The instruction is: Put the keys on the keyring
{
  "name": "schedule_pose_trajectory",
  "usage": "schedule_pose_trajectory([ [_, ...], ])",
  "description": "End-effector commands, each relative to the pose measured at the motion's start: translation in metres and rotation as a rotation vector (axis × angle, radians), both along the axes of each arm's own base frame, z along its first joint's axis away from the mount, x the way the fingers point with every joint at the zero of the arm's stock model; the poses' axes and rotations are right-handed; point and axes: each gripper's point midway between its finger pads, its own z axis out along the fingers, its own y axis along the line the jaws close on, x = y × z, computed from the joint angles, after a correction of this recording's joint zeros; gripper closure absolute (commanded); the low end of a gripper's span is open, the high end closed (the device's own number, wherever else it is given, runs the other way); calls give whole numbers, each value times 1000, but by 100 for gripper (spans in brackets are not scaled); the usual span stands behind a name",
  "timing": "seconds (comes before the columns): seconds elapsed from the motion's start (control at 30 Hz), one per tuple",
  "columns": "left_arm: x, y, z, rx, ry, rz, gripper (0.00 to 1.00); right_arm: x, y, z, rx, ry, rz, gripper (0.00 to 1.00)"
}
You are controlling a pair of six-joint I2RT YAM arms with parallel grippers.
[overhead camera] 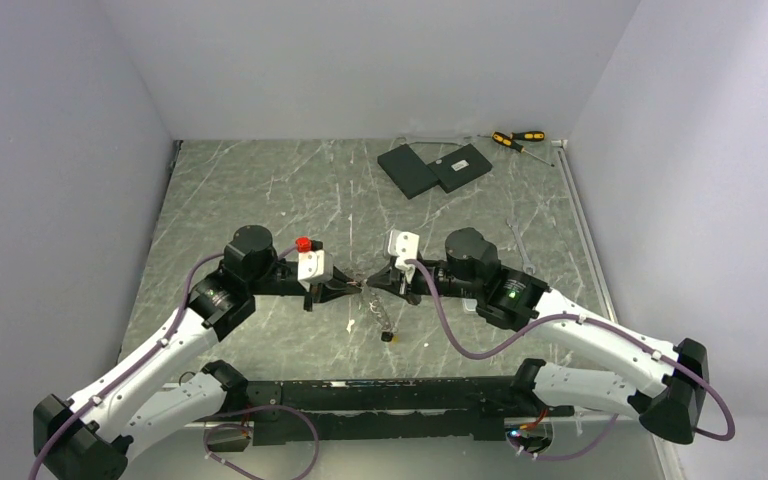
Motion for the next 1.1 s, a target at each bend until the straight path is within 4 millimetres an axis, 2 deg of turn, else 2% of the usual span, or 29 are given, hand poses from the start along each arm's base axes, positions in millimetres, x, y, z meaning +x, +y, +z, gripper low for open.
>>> schedule_pose_trajectory([
  [0.0,2,-1,20,-29,-66,-1,100,6,2,30,48,-65,-12,99],
  [0.1,3,-1,19,-25,-66,-1,100,5,2,29,48,-63,-10,91],
  [0.27,3,-1,16,-15,-60,-3,100,5,0,28,48,-62,-18,66],
  [0.37,4,-1,15,-6,-59,-3,100,5,-2,26,46,-61,-26,59],
  [0.57,11,-1,12,9,-48,29,100,10,-8,27,65,-71,-70,57],
  [0.73,26,-6,8,36,-4,74,100,25,-19,35,120,-99,-190,56],
  [0.87,43,-14,15,40,63,124,100,46,-42,43,179,-131,-370,56],
  [0.97,62,-20,14,47,125,191,100,64,-67,45,223,-152,-542,55],
  [1.07,99,-19,12,42,193,392,100,74,-87,45,253,-162,-662,54],
])
